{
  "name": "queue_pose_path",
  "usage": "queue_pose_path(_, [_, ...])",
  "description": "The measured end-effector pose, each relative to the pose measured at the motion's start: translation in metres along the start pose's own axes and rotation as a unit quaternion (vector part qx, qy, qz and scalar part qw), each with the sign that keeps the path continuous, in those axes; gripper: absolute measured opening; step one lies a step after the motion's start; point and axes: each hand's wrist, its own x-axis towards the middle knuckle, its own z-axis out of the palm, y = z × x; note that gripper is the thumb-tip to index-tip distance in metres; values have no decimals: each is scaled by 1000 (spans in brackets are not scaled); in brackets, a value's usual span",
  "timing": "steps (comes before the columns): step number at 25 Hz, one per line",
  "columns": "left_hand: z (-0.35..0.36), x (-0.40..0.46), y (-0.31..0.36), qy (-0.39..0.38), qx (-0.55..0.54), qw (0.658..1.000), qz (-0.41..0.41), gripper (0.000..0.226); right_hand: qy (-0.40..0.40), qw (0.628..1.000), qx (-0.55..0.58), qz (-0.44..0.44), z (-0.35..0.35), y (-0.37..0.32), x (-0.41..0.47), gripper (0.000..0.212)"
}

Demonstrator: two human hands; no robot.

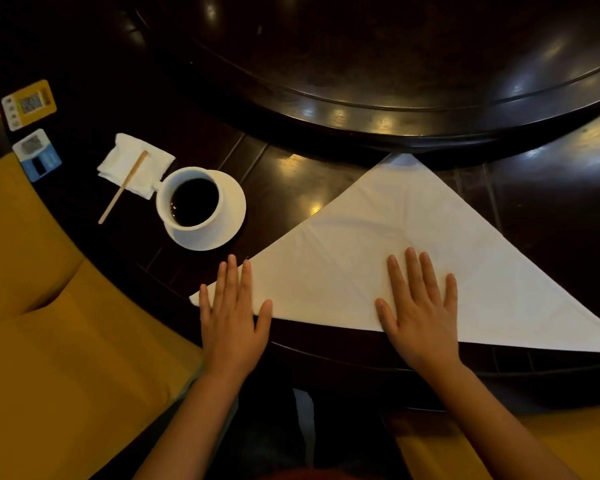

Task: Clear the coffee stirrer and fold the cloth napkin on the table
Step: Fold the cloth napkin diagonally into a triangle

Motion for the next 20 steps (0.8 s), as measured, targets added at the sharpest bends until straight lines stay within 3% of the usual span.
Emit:
queue_pose_path(4, [14,24,89,6,3,994,105,69,19,1000,1,-16,-4,-9,31,63])
queue_pose_path(6, [21,37,113,-17,45,992,120,72,14,999,-2,-40,-10,-5,65,61])
queue_pose_path(13, [28,38,111,-30,65,989,127,79,28,996,-23,-84,-25,18,149,62])
queue_pose_path(20, [26,15,90,-42,66,988,135,81,48,997,0,-59,-13,-4,125,62])
